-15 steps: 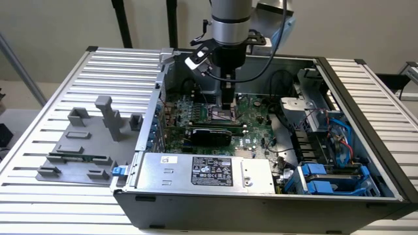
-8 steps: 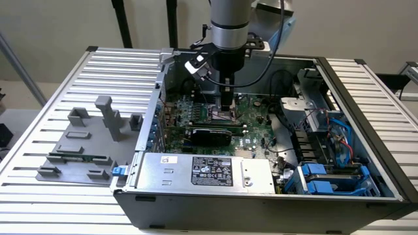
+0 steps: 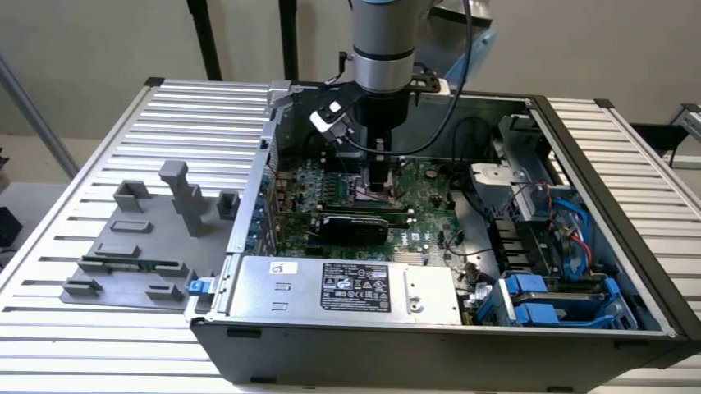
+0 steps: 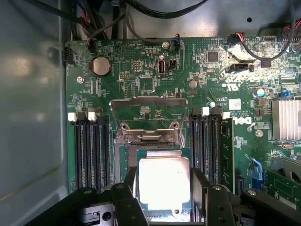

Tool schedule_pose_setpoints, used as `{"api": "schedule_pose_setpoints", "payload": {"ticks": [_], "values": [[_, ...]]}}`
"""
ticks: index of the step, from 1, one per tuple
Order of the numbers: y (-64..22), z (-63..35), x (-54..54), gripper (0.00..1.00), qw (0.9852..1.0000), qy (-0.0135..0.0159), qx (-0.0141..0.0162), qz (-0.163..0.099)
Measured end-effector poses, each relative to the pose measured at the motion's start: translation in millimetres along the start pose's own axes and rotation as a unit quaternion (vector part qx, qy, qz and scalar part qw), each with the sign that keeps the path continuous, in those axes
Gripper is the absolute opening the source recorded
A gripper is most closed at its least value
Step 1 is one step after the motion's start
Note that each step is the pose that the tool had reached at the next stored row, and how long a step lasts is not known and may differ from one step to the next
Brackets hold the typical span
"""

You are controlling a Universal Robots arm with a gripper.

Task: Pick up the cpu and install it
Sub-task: 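Place the cpu into insertion slot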

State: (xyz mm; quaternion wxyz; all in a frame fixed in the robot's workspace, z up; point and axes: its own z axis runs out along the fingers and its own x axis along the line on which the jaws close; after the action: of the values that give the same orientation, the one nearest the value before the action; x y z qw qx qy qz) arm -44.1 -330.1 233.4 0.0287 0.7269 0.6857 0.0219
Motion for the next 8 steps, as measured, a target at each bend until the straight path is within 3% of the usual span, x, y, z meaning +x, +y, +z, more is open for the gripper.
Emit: {"api": "schedule_pose_setpoints", "payload": {"ticks": [8], "values": [[-2.9, 9.3, 3.9, 0.55, 1.0, -0.0001, 0.0, 0.0]]}}
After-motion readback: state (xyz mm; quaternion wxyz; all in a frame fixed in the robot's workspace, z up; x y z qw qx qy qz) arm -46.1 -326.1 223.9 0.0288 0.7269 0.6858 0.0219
